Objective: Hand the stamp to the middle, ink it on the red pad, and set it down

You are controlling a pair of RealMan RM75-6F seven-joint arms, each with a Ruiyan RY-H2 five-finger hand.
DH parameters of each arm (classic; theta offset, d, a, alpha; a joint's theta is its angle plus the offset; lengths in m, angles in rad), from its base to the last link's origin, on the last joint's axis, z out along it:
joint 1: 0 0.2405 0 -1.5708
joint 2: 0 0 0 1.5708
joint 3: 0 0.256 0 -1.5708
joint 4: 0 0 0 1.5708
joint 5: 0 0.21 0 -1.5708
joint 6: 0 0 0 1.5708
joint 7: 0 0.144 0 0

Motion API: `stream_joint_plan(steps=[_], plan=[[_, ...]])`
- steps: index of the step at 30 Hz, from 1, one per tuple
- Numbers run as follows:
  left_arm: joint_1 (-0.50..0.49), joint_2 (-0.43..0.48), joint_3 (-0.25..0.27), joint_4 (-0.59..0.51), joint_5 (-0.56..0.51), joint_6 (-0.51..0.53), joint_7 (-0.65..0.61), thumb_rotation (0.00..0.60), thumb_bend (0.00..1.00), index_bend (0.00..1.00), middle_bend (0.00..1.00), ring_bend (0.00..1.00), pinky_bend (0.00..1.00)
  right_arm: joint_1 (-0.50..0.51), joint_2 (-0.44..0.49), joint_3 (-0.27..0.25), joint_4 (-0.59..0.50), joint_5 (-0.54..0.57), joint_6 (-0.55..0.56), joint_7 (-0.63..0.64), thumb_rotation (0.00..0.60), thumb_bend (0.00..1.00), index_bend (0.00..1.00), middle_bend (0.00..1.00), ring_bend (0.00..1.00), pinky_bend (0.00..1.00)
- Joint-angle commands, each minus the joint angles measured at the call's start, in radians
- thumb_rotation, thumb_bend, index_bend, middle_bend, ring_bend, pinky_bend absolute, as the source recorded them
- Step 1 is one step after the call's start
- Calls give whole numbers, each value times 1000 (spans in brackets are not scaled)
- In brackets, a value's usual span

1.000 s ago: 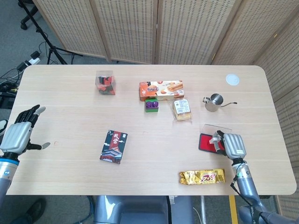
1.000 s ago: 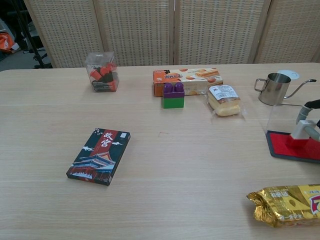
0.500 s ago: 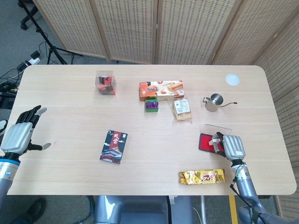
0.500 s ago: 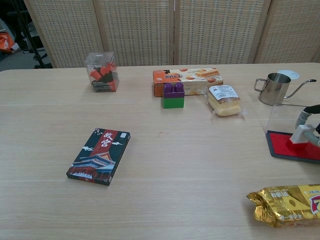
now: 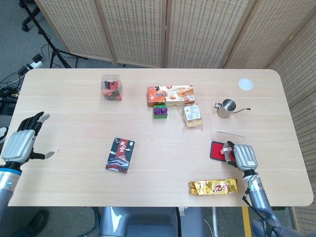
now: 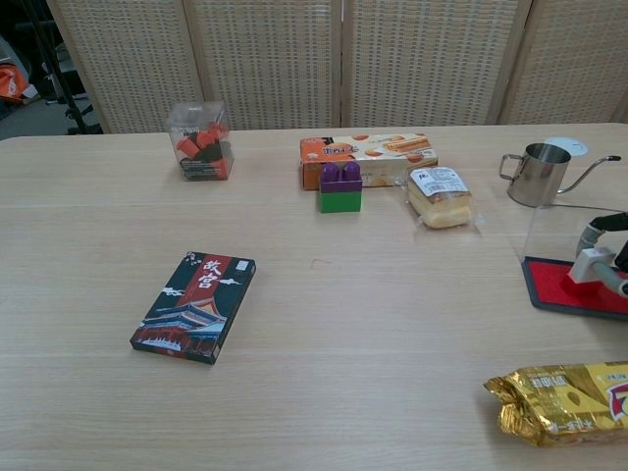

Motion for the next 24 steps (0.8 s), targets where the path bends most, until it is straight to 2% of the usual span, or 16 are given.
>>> stream_joint_plan(steps=[1, 11, 19, 24], plan=[[0, 0, 0, 1, 0, 0, 0, 600, 10, 0, 0, 0, 0, -1, -1, 4, 2, -1, -1, 2, 600, 569, 610, 985, 1000, 1000], [0, 1, 0, 0, 0, 0, -3, 600, 10, 0, 0, 0, 0, -10, 22, 37, -35, -29, 55, 40, 600, 569, 610, 985, 1000, 1000], [3, 6, 1, -4, 9, 2, -10, 600, 10, 0, 0, 0, 0, -23, 120, 55, -190, -79, 132, 18, 600, 569, 610, 985, 1000, 1000], [6, 10, 5, -10, 20, 5, -16, 600, 10, 0, 0, 0, 0, 1, 157, 64, -292, -99, 118, -32, 600, 569, 610, 985, 1000, 1000]])
